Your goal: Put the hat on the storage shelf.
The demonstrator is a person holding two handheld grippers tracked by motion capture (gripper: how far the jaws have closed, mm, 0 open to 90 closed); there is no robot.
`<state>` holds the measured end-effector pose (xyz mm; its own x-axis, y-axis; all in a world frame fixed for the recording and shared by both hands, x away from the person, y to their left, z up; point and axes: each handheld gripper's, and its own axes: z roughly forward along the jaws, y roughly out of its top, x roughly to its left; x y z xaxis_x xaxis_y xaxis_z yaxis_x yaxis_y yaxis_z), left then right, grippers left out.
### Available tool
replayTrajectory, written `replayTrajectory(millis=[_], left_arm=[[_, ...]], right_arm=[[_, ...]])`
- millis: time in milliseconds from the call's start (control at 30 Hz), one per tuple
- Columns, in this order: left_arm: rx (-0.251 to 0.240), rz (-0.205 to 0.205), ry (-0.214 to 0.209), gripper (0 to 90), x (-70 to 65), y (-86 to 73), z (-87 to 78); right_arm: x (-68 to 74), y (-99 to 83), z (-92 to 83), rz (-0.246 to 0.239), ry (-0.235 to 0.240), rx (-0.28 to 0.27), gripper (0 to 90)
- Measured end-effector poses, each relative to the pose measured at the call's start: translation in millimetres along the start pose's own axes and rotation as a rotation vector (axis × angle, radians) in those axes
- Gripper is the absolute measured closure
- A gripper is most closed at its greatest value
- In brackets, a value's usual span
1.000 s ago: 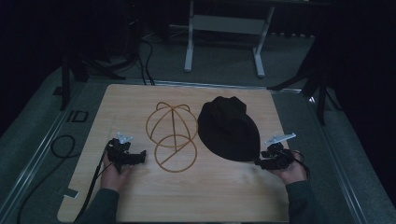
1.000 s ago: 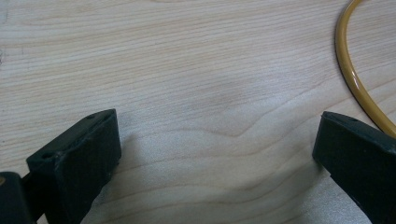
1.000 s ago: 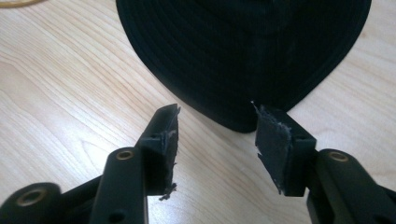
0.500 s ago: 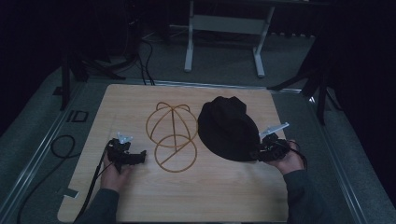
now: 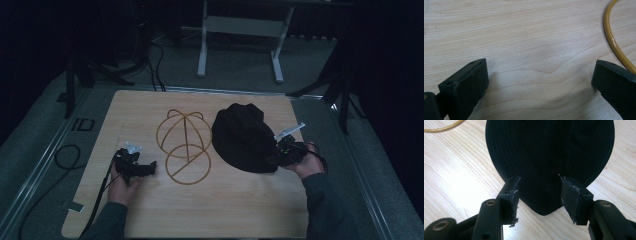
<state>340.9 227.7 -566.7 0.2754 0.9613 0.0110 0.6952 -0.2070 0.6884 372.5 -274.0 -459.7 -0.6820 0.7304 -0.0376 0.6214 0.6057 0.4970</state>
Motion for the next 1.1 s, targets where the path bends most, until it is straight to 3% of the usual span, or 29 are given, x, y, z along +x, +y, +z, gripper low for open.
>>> replayTrajectory(millis=[700,1100], left_arm=[[0.002,0.002,0.001,1.2,0.1,0.0,-0.1],[0.002,0.002,0.001,1.2,0.1,0.0,-0.1]], right_arm=[[-7.4,31.1,8.9,-0.010,0.009,0.063,42.5],[-15.0,43.7,9.7,0.013,0.013,0.084,37.0]])
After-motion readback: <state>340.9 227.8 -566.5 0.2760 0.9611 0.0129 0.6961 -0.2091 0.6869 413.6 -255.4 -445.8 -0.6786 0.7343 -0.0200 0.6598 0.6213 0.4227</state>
